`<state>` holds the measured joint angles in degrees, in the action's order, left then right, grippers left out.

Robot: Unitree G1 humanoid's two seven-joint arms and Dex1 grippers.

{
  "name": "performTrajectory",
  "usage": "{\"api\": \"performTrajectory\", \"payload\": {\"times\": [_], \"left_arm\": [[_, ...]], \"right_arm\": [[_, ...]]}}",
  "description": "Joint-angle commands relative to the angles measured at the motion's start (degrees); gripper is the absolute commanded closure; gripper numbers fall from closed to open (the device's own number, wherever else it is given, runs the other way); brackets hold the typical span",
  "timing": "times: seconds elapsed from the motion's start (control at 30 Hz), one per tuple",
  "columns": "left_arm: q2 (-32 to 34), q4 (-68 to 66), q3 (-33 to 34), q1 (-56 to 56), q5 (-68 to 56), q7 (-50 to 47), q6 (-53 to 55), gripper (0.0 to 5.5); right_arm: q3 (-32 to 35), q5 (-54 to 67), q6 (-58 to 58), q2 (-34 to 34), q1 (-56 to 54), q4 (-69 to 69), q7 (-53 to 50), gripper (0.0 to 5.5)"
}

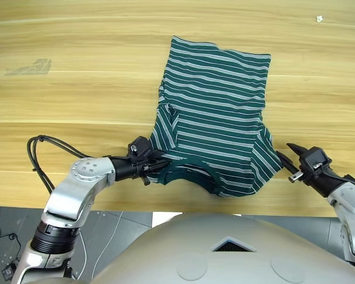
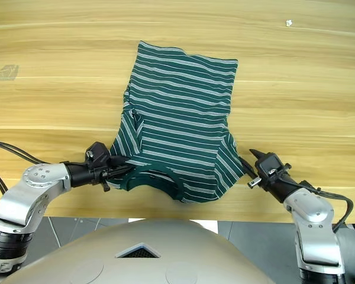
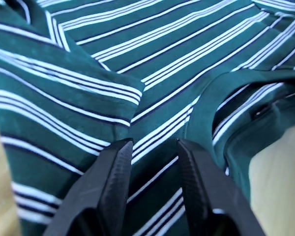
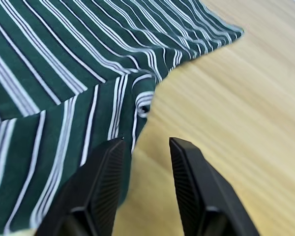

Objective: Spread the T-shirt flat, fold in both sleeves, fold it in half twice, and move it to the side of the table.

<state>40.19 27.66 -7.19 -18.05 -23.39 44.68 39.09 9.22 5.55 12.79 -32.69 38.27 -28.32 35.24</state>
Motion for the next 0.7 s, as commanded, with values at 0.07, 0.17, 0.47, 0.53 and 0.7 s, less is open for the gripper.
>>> {"api": "performTrajectory", "payload": {"times": [0.07, 0.17, 0.47, 0.53, 0.7], "left_arm": [[0.0, 5.4, 7.6, -0.3, -7.0, 0.8, 1.2, 3.84], [-1.6, 7.4, 14.9, 2.3, -14.6, -0.6, 3.1, 3.84], [-6.0, 3.0, 19.5, 9.3, -18.0, -8.5, 4.1, 4.5], [-6.4, 2.5, 19.3, 10.1, -17.8, -9.3, 4.1, 4.8], [-7.4, 2.4, 18.8, 11.1, -17.8, -10.4, 3.8, 5.48]], "right_arm": [[-1.6, 0.2, 2.8, 0.1, 0.7, 1.0, 0.3, 3.8], [-3.7, -2.0, 2.9, -0.4, 1.2, 4.2, 0.1, 3.8], [-5.8, -4.5, 3.0, -3.5, 0.0, 10.8, 0.0, 5.09], [-3.6, -3.6, 4.2, -4.7, -2.1, 11.3, 0.0, 5.4], [1.7, -2.4, 3.6, -8.0, -7.2, 14.0, 0.1, 5.5]]}}
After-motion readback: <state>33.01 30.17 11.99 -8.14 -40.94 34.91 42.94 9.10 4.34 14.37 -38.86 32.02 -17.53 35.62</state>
